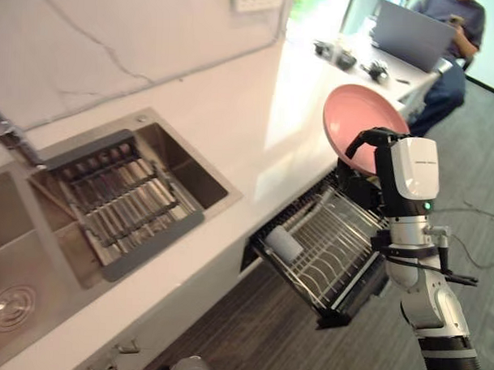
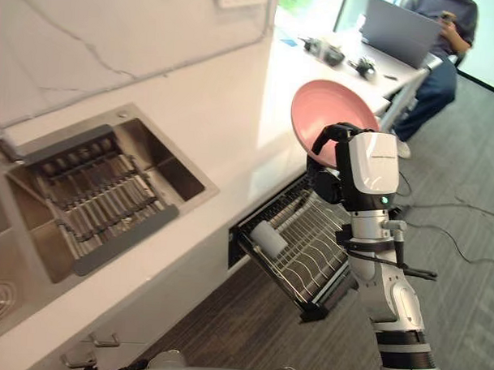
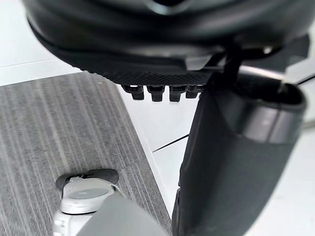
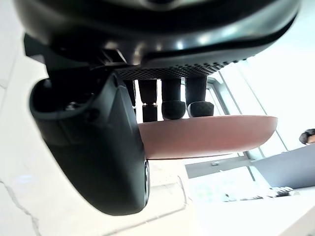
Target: Walk over to the sink, pick up the cup, carry it to the dishwasher, place the cup inside the dishwasher, then close the dishwasher door
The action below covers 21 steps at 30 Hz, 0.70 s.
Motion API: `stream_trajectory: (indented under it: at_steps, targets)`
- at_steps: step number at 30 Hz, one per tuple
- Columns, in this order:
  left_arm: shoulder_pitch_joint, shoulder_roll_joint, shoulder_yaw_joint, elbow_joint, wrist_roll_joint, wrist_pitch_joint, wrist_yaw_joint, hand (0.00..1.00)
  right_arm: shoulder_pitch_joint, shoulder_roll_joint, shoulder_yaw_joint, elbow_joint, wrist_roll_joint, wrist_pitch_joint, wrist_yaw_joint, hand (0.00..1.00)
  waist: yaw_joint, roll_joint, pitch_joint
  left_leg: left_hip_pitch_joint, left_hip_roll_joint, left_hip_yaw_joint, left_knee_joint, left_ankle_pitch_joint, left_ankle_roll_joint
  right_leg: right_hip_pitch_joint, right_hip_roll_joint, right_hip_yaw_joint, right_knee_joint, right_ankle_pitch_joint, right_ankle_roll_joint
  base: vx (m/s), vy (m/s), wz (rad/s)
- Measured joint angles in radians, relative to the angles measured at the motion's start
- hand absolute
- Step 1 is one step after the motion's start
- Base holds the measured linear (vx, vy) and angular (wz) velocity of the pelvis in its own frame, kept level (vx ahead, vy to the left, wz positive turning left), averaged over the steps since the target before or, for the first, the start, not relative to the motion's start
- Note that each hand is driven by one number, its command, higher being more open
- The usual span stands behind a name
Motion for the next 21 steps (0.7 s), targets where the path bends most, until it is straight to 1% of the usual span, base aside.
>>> stream_trajectory:
  at_steps: [2, 5, 8, 10, 12, 13, 15, 17, 18, 21]
  targets:
    - [0.001, -0.019, -0.003, -0.007, 0.021, -0.003, -0.006, 1.0, 0.002, 0.0, -0.001, 0.007, 0.003, 0.026, 0.044, 0.0, -0.003, 0.0, -0.002, 0.018, -0.003, 0.001, -0.042, 0.033, -0.01, 0.016, 0.016, 0.008, -0.036, 0.006, 0.009, -0.06, -0.176, -0.09]
    - [-0.001, -0.042, -0.002, -0.012, 0.025, -0.017, -0.002, 1.0, 0.021, 0.001, -0.015, 0.0, 0.005, 0.03, 0.083, 0.0, -0.008, -0.001, -0.007, 0.012, -0.021, -0.012, -0.113, 0.091, -0.021, 0.016, 0.031, -0.008, -0.093, 0.016, 0.025, -0.08, -0.13, 0.13]
    - [0.008, -0.068, -0.003, -0.011, 0.06, -0.036, -0.002, 1.0, 0.066, 0.003, -0.038, 0.007, 0.006, 0.034, 0.123, 0.0, -0.009, 0.007, -0.01, -0.008, -0.036, -0.043, -0.167, 0.139, -0.022, 0.01, 0.042, -0.041, -0.124, 0.028, 0.019, -0.07, -0.075, 0.33]
    - [0.009, -0.072, -0.004, -0.013, 0.061, -0.051, -0.002, 1.0, 0.07, 0.007, -0.039, 0.04, 0.011, 0.034, 0.143, 0.0, -0.012, 0.009, -0.01, -0.03, -0.037, -0.071, -0.175, 0.154, -0.022, 0.005, 0.048, -0.065, -0.131, 0.032, 0.016, -0.05, -0.04, 0.35]
    - [0.009, -0.071, -0.015, -0.021, 0.061, -0.054, -0.001, 1.0, 0.07, 0.021, -0.04, 0.076, 0.01, 0.033, 0.144, 0.0, -0.013, 0.012, -0.012, -0.051, -0.041, -0.09, -0.185, 0.166, -0.022, -0.011, 0.048, -0.08, -0.131, 0.037, 0.012, -0.05, -0.006, 0.29]
    - [0.009, -0.069, -0.027, -0.023, 0.06, -0.054, -0.001, 1.0, 0.07, 0.038, -0.04, 0.115, 0.01, 0.034, 0.143, 0.0, -0.012, 0.012, -0.012, -0.053, -0.051, -0.098, -0.212, 0.182, -0.021, -0.018, 0.044, -0.088, -0.132, 0.041, 0.013, -0.04, 0.021, 0.24]
    - [0.009, -0.069, -0.036, -0.028, 0.06, -0.054, -0.005, 1.0, 0.07, 0.067, -0.04, 0.186, 0.01, 0.041, 0.143, 0.0, -0.009, 0.013, -0.01, -0.06, -0.066, -0.111, -0.24, 0.199, -0.017, -0.028, 0.037, -0.102, -0.132, 0.047, 0.015, -0.03, 0.046, 0.25]
    - [0.007, -0.067, -0.053, -0.042, 0.062, -0.055, -0.012, 1.0, 0.068, 0.082, -0.038, 0.257, 0.01, 0.056, 0.137, 0.0, -0.005, 0.014, -0.006, -0.088, -0.079, -0.126, -0.245, 0.207, -0.009, -0.049, 0.027, -0.113, -0.133, 0.057, 0.018, -0.05, 0.069, 0.22]
    - [0.0, -0.066, -0.064, -0.05, 0.062, -0.061, -0.018, 1.0, 0.056, 0.082, -0.034, 0.302, 0.01, 0.065, 0.129, 0.0, 0.003, 0.016, 0.002, -0.118, -0.088, -0.131, -0.245, 0.213, -0.001, -0.077, 0.019, -0.115, -0.133, 0.067, 0.017, -0.06, 0.083, 0.15]
    - [-0.053, -0.055, -0.077, -0.052, 0.062, -0.08, -0.027, 1.0, -0.005, 0.082, -0.026, 0.382, 0.01, 0.111, 0.085, 0.0, 0.005, 0.027, 0.07, -0.193, -0.108, -0.159, -0.238, 0.231, 0.023, -0.133, 0.006, -0.132, -0.133, 0.092, 0.015, -0.08, 0.066, 0.22]
